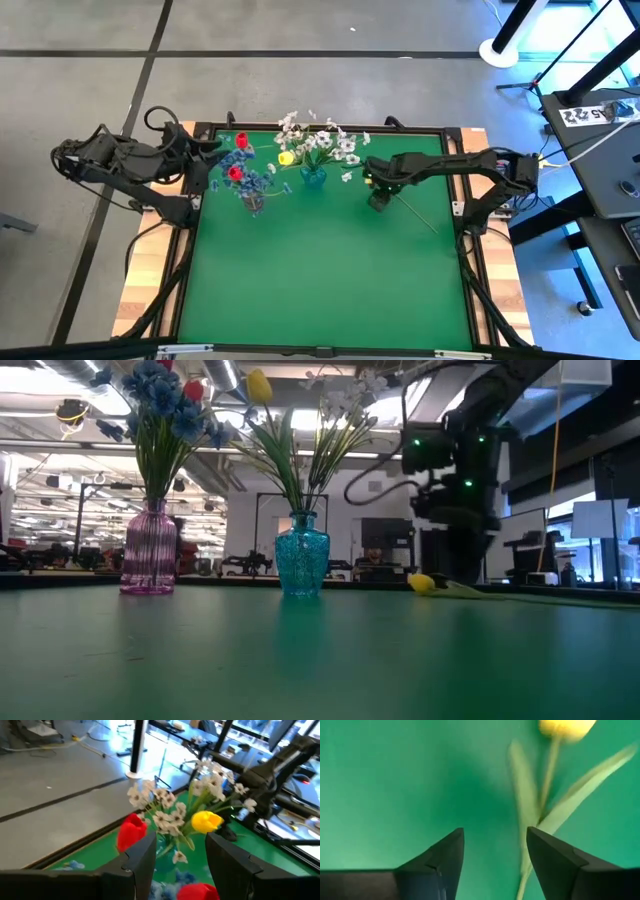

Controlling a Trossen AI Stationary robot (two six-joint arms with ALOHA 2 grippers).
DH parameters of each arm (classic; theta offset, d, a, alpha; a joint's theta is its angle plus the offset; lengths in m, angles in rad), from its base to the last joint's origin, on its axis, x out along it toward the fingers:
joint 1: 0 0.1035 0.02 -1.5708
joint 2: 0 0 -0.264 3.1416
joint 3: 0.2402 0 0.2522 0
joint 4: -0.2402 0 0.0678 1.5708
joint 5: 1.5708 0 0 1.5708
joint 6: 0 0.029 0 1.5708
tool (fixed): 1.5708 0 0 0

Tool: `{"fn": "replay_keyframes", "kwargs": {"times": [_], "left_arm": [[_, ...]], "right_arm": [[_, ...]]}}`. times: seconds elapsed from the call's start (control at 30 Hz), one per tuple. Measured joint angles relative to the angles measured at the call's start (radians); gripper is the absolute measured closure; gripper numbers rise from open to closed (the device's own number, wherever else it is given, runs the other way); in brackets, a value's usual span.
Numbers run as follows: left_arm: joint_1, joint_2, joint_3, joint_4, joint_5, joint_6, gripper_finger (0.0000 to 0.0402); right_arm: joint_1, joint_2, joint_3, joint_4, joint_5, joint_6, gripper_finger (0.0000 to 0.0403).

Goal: Sort flowers into vase by color
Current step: Put the yellow flowers into the violet vase

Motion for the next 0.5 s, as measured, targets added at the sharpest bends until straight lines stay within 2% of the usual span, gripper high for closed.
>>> {"fn": "replay_keyframes", "kwargs": {"times": [0.13,0.27,0.43,0.5], "left_arm": [[-0.001,0.0,0.0,0.0,0.061,-0.025,0.0237],[-0.001,0.0,0.0,0.001,0.112,-0.05,0.0237],[-0.008,0.0,0.0,0.005,0.116,-0.053,0.0237],[-0.008,0.0,0.0,0.006,0.116,-0.053,0.0237]], "right_arm": [[-0.023,0.0,0.009,0.082,0.083,0.033,0.0189],[-0.102,0.029,0.008,0.111,0.123,0.067,0.0213],[-0.176,0.087,0.008,0.206,-0.057,0.064,0.024],[-0.181,0.118,0.009,0.215,-0.089,0.076,0.0247]]}}
